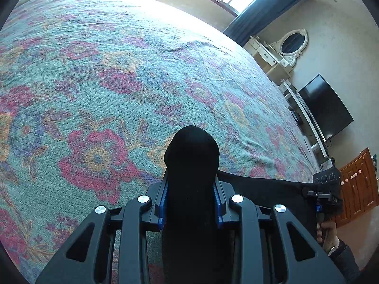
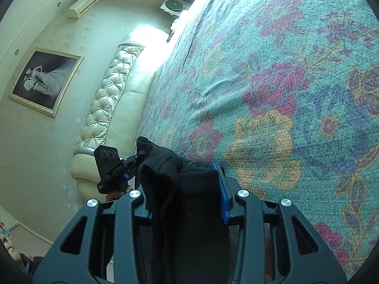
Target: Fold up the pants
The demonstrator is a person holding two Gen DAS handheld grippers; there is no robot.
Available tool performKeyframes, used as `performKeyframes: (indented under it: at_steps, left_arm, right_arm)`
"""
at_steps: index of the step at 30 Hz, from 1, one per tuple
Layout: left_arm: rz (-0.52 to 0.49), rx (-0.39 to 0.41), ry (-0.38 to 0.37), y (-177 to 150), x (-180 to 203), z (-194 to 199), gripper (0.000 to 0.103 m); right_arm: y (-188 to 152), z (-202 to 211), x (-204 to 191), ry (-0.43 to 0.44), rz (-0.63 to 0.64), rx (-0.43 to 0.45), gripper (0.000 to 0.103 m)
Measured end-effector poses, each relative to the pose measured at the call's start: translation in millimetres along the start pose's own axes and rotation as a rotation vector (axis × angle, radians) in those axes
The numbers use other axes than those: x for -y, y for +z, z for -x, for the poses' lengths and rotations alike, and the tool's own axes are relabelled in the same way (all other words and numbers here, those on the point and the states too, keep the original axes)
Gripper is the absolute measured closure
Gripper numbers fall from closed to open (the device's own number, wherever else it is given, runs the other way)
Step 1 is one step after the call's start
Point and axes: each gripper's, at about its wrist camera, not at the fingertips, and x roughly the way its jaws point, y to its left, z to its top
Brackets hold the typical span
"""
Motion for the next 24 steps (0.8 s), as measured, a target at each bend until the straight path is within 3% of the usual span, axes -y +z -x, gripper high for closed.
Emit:
performKeyframes:
  at_steps: [24]
  left_arm:
    - [0.024,-0.021,0.034,35.9,-35.4,-7.8,0.072]
  right_arm:
    - [25.6,-35.8,-5.2,0.009,-0.027,-0.017,0.065]
